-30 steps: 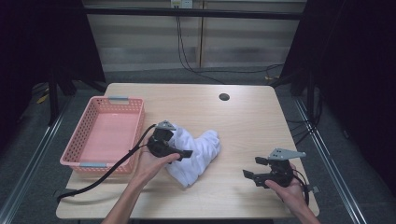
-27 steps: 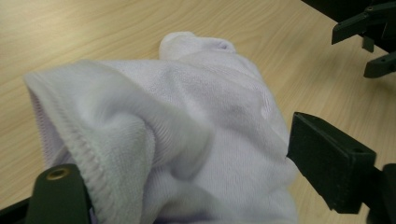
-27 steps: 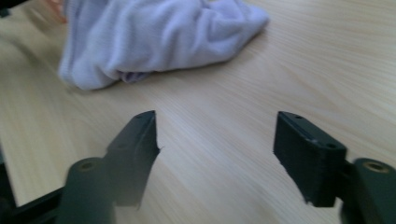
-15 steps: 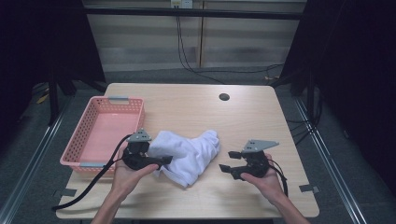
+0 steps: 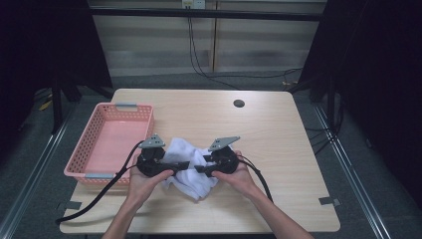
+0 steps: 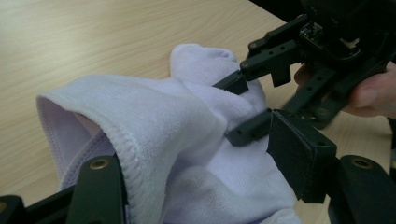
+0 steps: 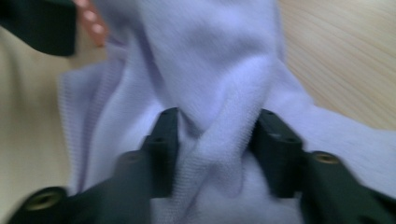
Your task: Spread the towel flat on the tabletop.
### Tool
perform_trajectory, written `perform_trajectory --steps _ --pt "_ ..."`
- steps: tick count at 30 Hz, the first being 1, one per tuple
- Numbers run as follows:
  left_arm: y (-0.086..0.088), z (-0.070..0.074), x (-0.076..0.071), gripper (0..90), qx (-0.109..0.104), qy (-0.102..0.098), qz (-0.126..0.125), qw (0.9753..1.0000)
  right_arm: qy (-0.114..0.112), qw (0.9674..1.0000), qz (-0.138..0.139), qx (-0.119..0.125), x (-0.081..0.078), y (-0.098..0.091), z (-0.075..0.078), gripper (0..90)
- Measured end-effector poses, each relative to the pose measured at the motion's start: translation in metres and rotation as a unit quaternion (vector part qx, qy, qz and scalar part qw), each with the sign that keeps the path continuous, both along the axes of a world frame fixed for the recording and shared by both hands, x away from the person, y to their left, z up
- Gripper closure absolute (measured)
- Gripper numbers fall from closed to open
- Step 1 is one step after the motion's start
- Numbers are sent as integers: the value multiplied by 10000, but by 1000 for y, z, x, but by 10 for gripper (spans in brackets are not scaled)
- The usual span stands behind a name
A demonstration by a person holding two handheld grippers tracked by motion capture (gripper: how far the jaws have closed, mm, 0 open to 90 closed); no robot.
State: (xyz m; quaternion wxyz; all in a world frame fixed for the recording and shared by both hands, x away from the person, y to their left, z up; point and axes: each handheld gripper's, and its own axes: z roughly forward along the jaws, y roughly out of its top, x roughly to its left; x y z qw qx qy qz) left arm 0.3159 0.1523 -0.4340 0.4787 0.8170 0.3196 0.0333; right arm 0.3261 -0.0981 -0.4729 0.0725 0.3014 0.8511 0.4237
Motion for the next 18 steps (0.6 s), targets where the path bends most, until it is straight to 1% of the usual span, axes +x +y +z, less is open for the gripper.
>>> perform_trajectory --steps 1,2,3,5,6,7,8,9,10,11,12,13,14,15,16,17,18 --pt "2 0 -1 363 -26 54 -29 10000 0 9999 -11 117 -1 -3 1 742" --pt "3 -1 -3 359 -31 45 -3 10000 29 9997 -60 236 -2 -9 4 779" --pt "5 0 -6 345 53 24 20 10000 56 9995 -66 295 -3 -15 8 790" --pt "12 1 -14 335 168 36 13 9999 48 9995 -106 277 -8 -30 14 799" --pt "17 1 -18 330 189 19 -7 9998 52 9996 -160 230 -12 -40 17 800" --pt "22 1 -22 331 194 53 27 9998 81 9994 -238 220 -15 -50 18 800" --pt "29 -1 -26 333 109 119 122 9998 117 9992 -322 214 -18 -60 18 801" --pt "32 -2 -29 349 90 143 152 9997 128 9990 -385 161 -21 -72 17 797" --pt "34 -4 -34 373 45 140 180 9997 119 9989 -449 109 -23 -78 16 789" --pt "35 -6 -40 395 14 139 166 9998 129 9985 -534 80 -26 -86 14 769" --pt "33 -10 -47 437 5 188 160 9997 163 9980 -602 37 -28 -93 11 733" --pt "30 -14 -53 509 36 240 101 9997 193 9972 -721 -31 -29 -102 8 696" --pt "26 -17 -57 532 75 274 24 9996 218 9967 -776 -38 -30 -107 5 642" --pt "22 -20 -60 539 94 319 -62 9994 209 9966 -791 -41 -31 -111 6 605" --pt "18 -23 -62 553 143 361 -175 9991 180 9966 -803 -2 -33 -113 7 548" --pt "12 -27 -62 565 203 379 -209 9989 136 9966 -810 37 -36 -115 10 508" --pt "8 -31 -59 564 308 411 -247 9984 76 9967 -814 24 -39 -116 14 489"
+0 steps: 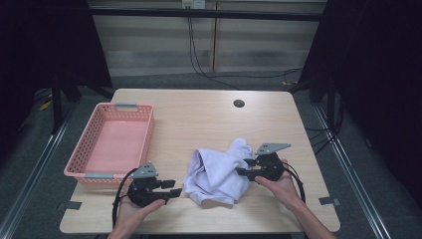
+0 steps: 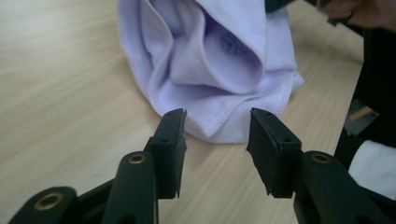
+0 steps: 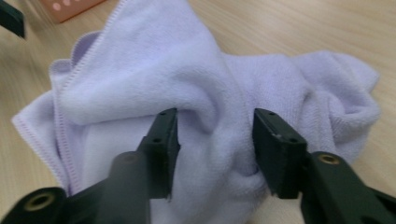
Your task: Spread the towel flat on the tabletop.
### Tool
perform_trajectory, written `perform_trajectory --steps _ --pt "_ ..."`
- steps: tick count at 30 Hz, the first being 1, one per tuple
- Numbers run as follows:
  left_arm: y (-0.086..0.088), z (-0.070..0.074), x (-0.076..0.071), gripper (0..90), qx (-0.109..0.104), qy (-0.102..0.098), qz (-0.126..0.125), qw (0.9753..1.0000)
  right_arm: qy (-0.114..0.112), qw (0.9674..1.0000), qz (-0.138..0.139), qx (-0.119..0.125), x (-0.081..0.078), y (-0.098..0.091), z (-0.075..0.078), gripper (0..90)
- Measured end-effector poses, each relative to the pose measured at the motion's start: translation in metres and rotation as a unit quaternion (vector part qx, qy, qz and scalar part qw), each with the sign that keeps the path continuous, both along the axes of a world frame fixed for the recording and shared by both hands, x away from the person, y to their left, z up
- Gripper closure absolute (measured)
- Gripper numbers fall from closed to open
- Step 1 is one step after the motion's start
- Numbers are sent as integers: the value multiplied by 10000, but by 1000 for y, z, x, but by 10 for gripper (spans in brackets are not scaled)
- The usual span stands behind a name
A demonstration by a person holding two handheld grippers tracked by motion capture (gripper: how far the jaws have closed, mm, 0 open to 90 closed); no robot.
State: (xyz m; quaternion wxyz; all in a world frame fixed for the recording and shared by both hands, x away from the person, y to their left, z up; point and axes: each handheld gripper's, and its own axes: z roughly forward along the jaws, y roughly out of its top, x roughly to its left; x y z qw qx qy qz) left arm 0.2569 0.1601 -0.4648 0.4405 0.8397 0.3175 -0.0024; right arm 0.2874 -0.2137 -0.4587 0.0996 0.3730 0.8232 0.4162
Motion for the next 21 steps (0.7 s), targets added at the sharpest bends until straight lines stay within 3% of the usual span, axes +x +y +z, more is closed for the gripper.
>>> perform_trajectory --steps 3,4,5,6,7,8,9,12,17,18,19,21 --pt "-13 -12 15 484 141 141 43 9998 -235 9996 50 120 -9 2 15 475" --pt "-19 -17 21 481 371 115 168 9991 -301 9993 76 196 -12 4 19 480" --pt "-21 -19 25 452 404 141 181 9989 -331 9990 143 269 -15 8 21 503" --pt "-23 -21 29 460 270 277 73 9992 -345 9987 209 305 -16 11 21 516" --pt "-26 -22 32 539 275 275 28 9992 -315 9984 304 354 -17 15 20 547" --pt "-30 -23 34 611 414 298 -33 9987 -272 9981 451 324 -17 20 18 550" --pt "-31 -24 36 735 407 378 -157 9983 -256 9980 554 185 -16 27 12 535" --pt "-33 -25 38 878 296 478 -273 9980 -122 9984 544 1 -8 36 -7 479" --pt "-31 -22 39 900 56 457 -264 9986 -113 9984 550 30 -4 41 -18 406" --pt "-32 -21 39 900 37 452 -309 9985 -100 9984 549 -35 -5 43 -20 425" --pt "-33 -21 40 900 33 435 -333 9985 -155 9981 531 -255 -5 46 -23 461" --pt "-36 -19 41 900 176 329 -329 9988 -208 9983 452 -291 -5 48 -25 559"
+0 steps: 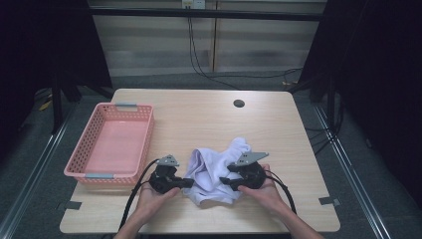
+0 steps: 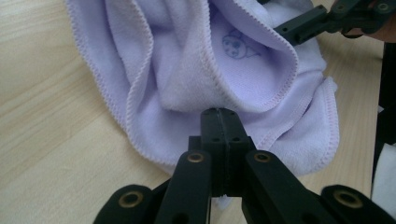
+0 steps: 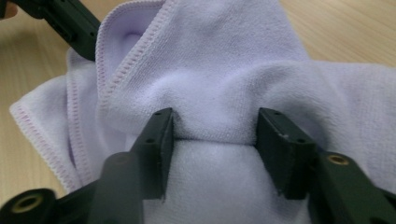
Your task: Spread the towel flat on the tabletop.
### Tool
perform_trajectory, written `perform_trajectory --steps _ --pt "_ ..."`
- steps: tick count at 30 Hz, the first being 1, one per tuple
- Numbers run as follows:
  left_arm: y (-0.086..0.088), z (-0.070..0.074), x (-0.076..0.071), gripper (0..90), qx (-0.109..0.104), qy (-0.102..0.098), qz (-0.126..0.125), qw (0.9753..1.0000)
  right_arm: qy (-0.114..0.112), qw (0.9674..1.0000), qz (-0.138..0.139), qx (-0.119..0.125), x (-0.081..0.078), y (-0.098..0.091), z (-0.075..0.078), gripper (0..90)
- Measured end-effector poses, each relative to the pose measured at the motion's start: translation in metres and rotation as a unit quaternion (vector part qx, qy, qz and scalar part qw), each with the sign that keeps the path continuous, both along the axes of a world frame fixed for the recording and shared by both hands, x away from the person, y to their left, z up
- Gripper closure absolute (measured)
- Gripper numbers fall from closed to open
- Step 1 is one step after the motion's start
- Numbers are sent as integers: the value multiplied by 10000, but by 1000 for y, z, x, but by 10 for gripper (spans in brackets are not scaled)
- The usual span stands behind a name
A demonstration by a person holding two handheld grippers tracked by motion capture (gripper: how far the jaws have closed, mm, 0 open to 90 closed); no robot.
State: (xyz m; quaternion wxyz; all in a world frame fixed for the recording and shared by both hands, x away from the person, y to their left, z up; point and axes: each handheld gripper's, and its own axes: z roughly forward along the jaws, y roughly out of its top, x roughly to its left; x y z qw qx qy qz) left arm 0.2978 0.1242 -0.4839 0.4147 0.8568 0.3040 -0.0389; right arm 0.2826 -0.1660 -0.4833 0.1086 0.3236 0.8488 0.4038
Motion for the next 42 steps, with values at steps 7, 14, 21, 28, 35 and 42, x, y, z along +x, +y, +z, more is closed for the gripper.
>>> perform_trajectory --steps 7,14,21,28,35,42 --pt "13 11 2 877 -390 -99 251 9989 -115 9977 -552 364 4 -27 14 792" --pt "17 7 2 762 -387 -14 272 9989 -107 9980 -519 349 -3 -42 26 600" --pt "28 15 6 725 -673 -132 556 9961 -48 9967 93 799 -14 -16 49 623" --pt "29 14 6 673 -647 -142 584 9961 289 9949 621 739 -10 28 25 589" --pt "27 9 2 601 -476 -129 443 9978 624 9938 907 175 -3 43 -11 402" --pt "27 11 2 579 -552 -136 463 9973 390 9975 593 18 -2 41 -10 827"
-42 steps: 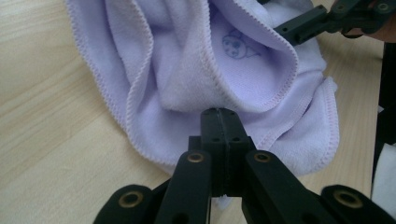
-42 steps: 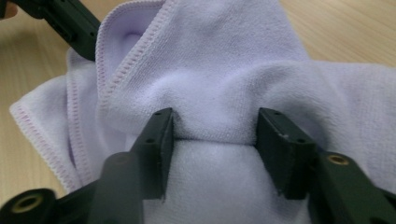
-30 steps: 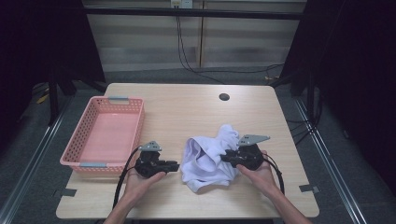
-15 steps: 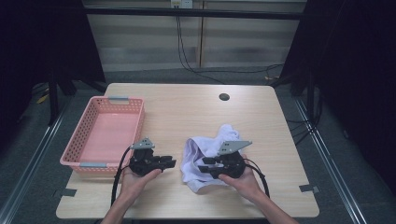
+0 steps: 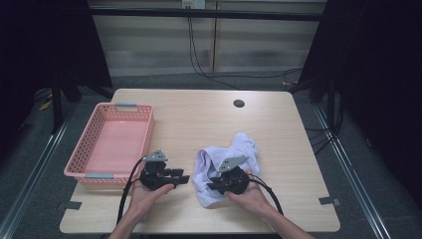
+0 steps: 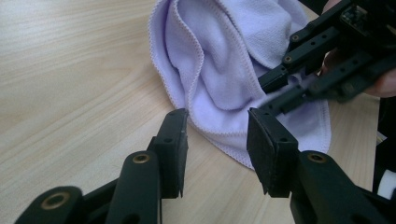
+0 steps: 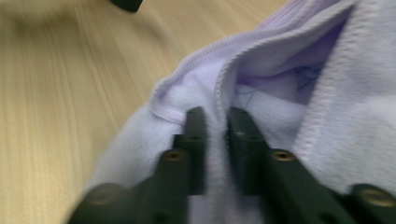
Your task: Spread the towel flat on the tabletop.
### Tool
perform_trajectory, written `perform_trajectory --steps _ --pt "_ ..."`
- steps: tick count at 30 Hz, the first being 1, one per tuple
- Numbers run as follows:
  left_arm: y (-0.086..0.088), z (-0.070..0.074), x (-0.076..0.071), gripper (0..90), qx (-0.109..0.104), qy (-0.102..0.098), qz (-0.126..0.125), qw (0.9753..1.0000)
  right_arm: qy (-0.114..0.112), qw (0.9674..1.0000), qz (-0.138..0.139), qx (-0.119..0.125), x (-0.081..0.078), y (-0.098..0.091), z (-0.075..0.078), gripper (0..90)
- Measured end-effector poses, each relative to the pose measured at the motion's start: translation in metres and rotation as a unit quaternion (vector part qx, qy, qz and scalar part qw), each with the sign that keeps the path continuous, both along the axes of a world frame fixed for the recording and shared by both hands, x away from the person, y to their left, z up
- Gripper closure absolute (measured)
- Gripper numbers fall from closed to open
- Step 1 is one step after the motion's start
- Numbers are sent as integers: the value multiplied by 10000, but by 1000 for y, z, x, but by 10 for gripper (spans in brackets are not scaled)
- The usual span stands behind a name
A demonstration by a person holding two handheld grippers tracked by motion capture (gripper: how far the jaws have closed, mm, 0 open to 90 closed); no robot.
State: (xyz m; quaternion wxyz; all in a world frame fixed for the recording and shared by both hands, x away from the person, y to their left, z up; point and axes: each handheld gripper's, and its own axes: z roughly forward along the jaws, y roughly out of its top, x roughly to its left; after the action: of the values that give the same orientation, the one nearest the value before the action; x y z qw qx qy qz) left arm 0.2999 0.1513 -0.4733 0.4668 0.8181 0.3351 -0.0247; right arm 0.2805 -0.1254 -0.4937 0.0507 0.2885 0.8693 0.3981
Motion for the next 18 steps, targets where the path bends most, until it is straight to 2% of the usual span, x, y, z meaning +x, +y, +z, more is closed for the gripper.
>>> perform_trajectory --steps 2,6,7,9,13,14,16,18 --pt "2 3 -1 574 -106 -34 32 9999 -77 9998 -56 198 1 -6 10 836" --pt "0 8 0 557 -244 -94 40 9997 -374 9971 -294 602 4 -26 44 838" --pt "-3 7 0 554 -234 -84 -12 9997 -439 9961 -382 668 6 -33 51 838" --pt "-16 5 1 525 -77 -86 -86 9999 -530 9927 -624 886 12 -52 61 838" --pt "-48 2 3 470 -82 -26 -378 9992 -585 9888 -910 1029 17 -77 71 836" --pt "-58 0 4 458 39 -25 -348 9994 -591 9886 -945 1010 17 -79 71 836" --pt "-74 -7 8 422 185 57 -461 9987 -604 9880 -1027 986 18 -84 70 836" --pt "-83 -15 11 394 323 120 -400 9986 -599 9870 -1079 1025 17 -88 68 836"
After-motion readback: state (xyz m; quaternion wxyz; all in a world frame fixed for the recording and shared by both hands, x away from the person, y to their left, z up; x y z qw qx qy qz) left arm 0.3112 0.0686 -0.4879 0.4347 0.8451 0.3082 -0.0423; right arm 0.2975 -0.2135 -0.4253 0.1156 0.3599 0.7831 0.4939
